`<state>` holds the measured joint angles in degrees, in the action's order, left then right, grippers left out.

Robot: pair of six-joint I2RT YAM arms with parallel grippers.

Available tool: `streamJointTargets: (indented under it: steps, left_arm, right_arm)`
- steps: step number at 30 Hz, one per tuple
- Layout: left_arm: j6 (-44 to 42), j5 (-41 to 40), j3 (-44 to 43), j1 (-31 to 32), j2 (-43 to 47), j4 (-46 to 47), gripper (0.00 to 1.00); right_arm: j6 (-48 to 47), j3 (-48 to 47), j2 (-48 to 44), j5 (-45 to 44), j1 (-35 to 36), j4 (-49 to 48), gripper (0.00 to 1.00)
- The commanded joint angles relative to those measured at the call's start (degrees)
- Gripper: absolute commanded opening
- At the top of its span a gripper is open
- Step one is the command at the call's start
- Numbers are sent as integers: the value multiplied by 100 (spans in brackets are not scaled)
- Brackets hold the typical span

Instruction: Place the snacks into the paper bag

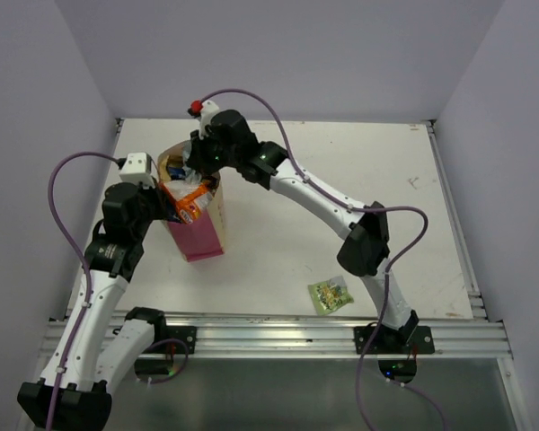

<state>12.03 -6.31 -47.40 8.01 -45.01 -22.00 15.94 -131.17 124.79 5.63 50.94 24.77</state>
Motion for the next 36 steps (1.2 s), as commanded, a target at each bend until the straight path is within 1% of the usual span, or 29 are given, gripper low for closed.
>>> streamJointTargets:
  steps: [1,4,5,6,7,8,10,14,15,18,19,21,22,24,25,26,27,30,31,33,36]
  left_arm:
    - [71,-37,-121,43,107,-199,0]
    - [80,-11,-86,43,98,-165,0]
    - [97,6,-68,43,89,-156,0]
    - [106,33,-59,51,63,-129,0]
    - [115,42,-68,43,54,-103,0]
    - [115,50,-68,43,37,-94,0]
    - [106,68,-77,43,10,-50,0]
    - [98,86,-77,51,-16,-24,0]
    - [98,94,-68,43,-25,-6,0]
    - [115,112,-15,51,-7,38,0]
    - [124,121,2,43,-7,46,0]
    - [133,147,46,43,1,90,0]
    - [141,156,81,43,1,99,0]
    - [150,173,90,43,1,108,0]
    - [150,174,108,43,10,108,0]
    - [159,182,108,43,10,99,0]
    - [159,191,117,43,10,99,0]
    - [177,287,134,43,-51,125,0]
    - [177,314,143,51,-69,117,0]
    - [185,410,143,43,-148,126,0]
    - [177,516,108,43,-253,134,0]
  right_arm:
    - [260,179,-95,474,180,-157,0]
    - [164,320,-139,509,188,-96,1]
    - [120,338,-165,501,188,-70,9]
    - [93,329,-192,492,188,-34,23]
    - [67,277,-227,440,197,-25,42]
    - [6,216,-297,387,189,9,53]
    - [-100,-38,-411,177,180,141,68]
    - [-495,-242,-955,-227,162,387,75]
    - [-557,-198,-1279,-325,162,501,77]
    - [-856,503,-1790,-834,101,817,79]
    - [-874,1184,-2148,-957,57,888,79]
    - [-856,2082,-2607,-1176,-110,1020,80]
    - [-830,3096,-3088,-1248,-171,1038,81]
    - [-672,4121,-3556,-1318,-198,1117,81]
    - [-567,5057,-3811,-1293,-207,1135,81]
    - [-288,5484,-4240,-1249,-216,1161,81]
    - [-137,6272,-4479,-1205,-216,1170,81]
    - [540,7305,-5262,-1073,-216,1039,81]
    - [672,7839,-5411,-1046,-216,1003,81]
    - [901,8237,-5720,-1037,-216,968,81]
    - [1068,8371,-5773,-1117,-216,1117,81]
